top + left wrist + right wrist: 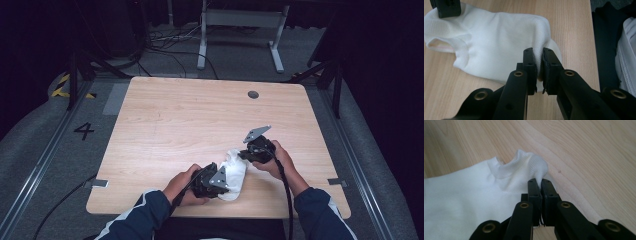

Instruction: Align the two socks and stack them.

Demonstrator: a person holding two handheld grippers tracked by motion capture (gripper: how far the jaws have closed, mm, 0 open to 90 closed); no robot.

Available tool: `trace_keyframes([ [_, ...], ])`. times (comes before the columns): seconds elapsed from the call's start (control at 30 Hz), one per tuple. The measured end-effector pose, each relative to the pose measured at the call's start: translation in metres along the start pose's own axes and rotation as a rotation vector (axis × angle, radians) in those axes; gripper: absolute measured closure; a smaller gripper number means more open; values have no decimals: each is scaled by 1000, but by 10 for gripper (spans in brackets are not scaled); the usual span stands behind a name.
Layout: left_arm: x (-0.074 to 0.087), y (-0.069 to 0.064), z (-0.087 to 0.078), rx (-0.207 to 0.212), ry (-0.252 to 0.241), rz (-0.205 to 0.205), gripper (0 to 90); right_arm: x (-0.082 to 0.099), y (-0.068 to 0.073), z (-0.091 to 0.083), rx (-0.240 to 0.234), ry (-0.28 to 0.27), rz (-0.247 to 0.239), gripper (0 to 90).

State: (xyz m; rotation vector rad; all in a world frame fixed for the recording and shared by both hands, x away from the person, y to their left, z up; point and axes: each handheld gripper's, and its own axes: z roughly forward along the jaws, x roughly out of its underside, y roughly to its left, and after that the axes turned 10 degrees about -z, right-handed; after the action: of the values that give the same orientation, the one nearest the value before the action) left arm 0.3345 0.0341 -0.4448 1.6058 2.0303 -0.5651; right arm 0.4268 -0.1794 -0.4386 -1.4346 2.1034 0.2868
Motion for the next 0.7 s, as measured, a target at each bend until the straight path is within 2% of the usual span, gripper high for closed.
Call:
trace_keyframes([
  [0.1, 3, 2, 6, 10, 31, -9, 818, 5, -1, 4, 3, 10, 8, 879],
  [0.23, 5, 3, 11, 20, 32, -15, 810, 10, -3, 7, 0, 10, 23, 879],
  [0.33, 5, 3, 12, 22, 33, -18, 799, 10, -2, 9, 8, 12, 15, 878],
  [0.5, 7, 4, 11, 23, 37, -28, 735, 13, 0, 3, -3, 16, 18, 872],
  [0.6, 8, 6, 11, 8, 35, -50, 678, 14, 0, -5, -13, 22, 6, 854],
  [0.63, 9, 5, 11, 8, 28, -62, 672, 14, 0, -8, -3, 20, 5, 851],
  [0.7, 9, 5, 11, 5, 40, -52, 674, 15, 0, -15, -12, 7, 14, 855],
])
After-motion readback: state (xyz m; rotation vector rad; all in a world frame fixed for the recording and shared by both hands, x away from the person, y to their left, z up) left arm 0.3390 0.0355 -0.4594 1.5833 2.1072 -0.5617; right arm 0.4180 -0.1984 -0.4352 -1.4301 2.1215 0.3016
